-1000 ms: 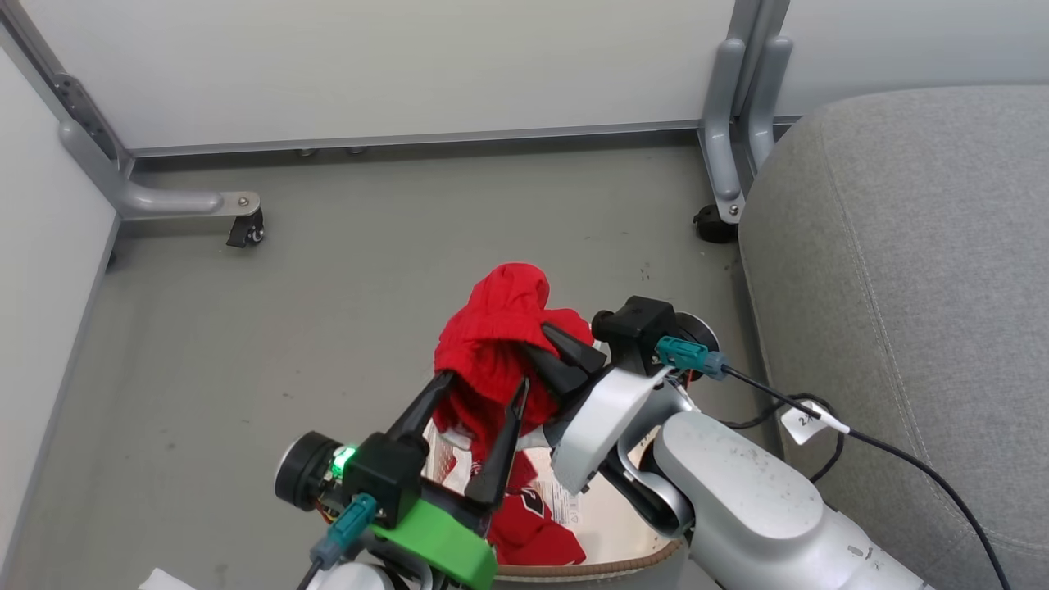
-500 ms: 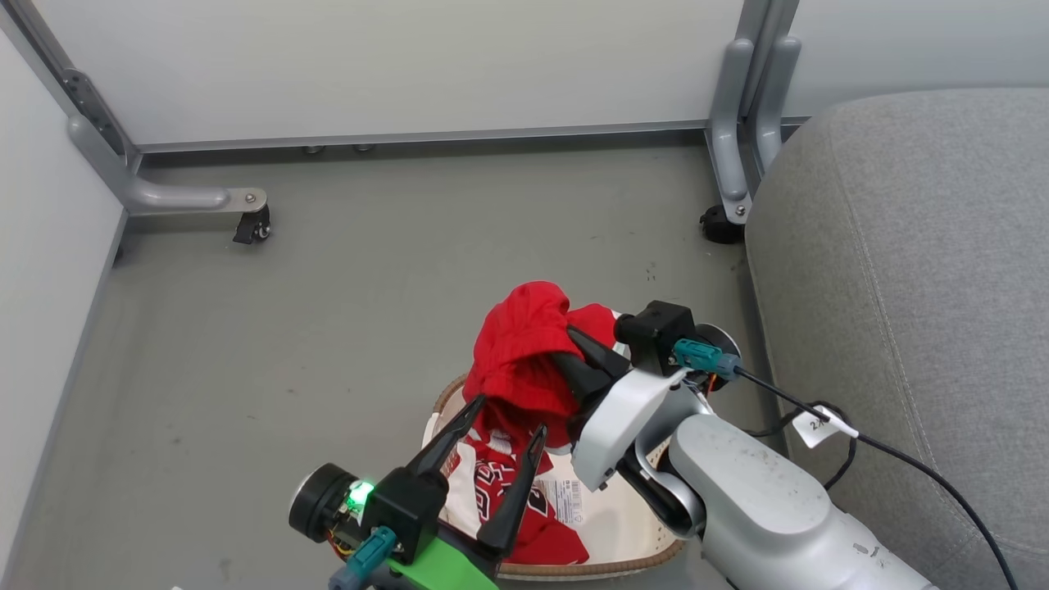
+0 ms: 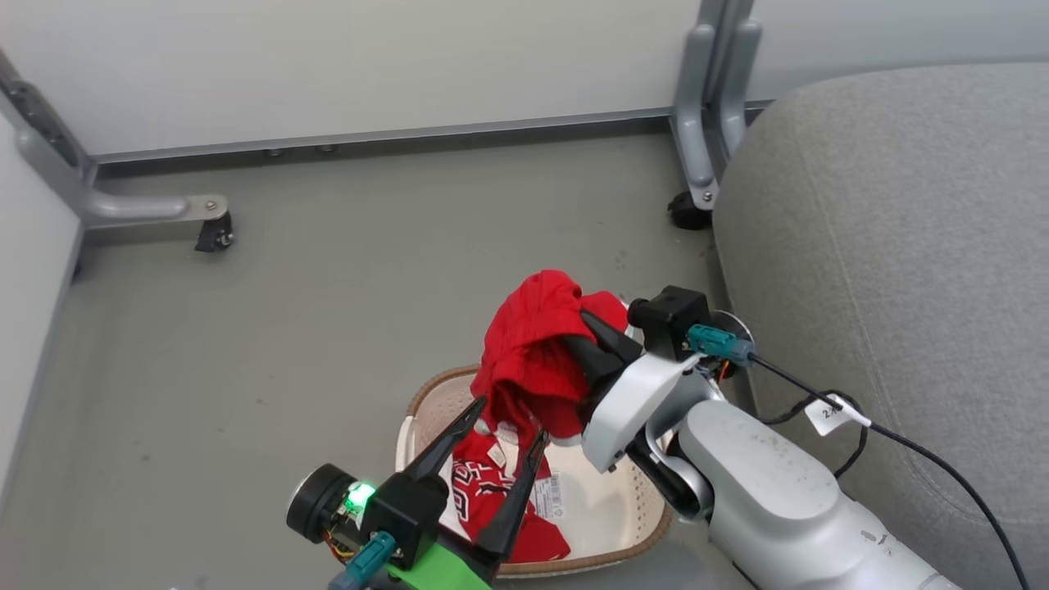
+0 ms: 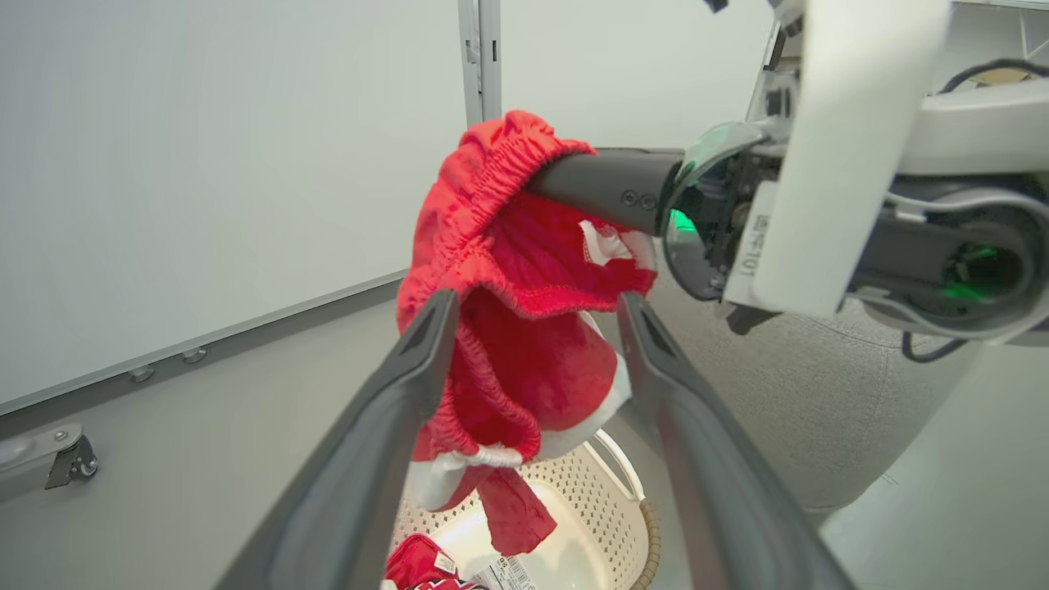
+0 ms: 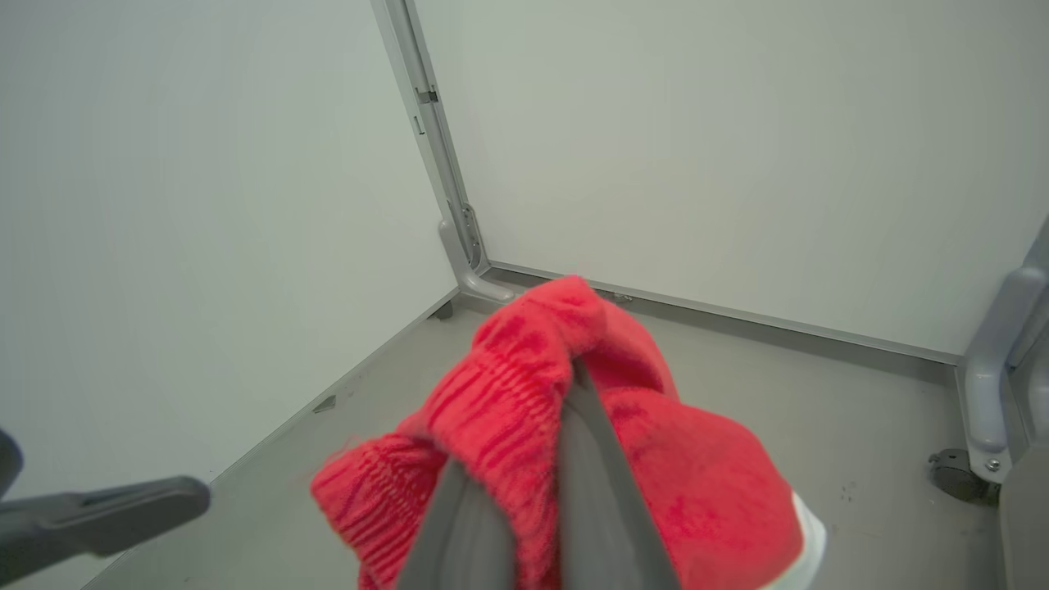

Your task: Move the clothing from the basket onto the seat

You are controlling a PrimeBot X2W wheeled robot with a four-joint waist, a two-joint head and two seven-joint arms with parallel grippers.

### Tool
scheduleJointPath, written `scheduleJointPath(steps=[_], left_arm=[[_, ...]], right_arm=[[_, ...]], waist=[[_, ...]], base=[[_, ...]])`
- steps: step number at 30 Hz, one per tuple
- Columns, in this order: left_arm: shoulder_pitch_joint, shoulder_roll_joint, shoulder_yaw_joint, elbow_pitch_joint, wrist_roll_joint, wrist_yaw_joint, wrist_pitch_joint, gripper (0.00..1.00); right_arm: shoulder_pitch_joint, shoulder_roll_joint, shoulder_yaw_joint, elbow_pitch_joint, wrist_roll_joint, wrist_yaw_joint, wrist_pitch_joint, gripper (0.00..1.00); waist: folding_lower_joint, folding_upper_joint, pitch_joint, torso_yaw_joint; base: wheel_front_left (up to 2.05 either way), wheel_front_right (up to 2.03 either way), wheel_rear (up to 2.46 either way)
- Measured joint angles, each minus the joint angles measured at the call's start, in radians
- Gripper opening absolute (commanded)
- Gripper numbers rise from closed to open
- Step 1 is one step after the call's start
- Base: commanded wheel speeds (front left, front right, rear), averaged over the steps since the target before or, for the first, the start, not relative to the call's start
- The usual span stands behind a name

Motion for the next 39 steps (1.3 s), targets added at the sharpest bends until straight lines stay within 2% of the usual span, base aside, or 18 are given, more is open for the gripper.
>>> scheduleJointPath(steps=[13,26,33,39], left_arm=[[-0.030,0.008,-0.029,0.003,0.005,-0.001,0.002,1.00],[-0.089,0.033,-0.047,0.000,0.021,-0.001,0.022,1.00],[-0.117,0.054,-0.046,-0.021,0.041,0.008,0.035,1.00],[-0.181,0.074,-0.049,-0.056,0.059,0.004,0.055,1.00]], right_arm=[[0.000,-0.025,-0.089,-0.046,-0.026,0.000,-0.003,0.00],[0.049,-0.045,-0.250,-0.123,-0.068,0.000,-0.004,0.00],[0.065,-0.054,-0.372,-0.160,-0.090,0.000,-0.004,0.00],[-0.004,-0.081,-0.559,-0.189,-0.099,0.000,-0.004,0.00]], waist=[[0.0000,0.0000,0.029,-0.162],[0.0000,0.0000,0.084,-0.365],[0.0000,0.0000,0.141,-0.437],[0.0001,0.0000,0.232,-0.455]], base=[[0.00,0.00,0.00],[0.00,0.00,0.00],[0.00,0.00,0.00],[0.00,0.00,0.00]])
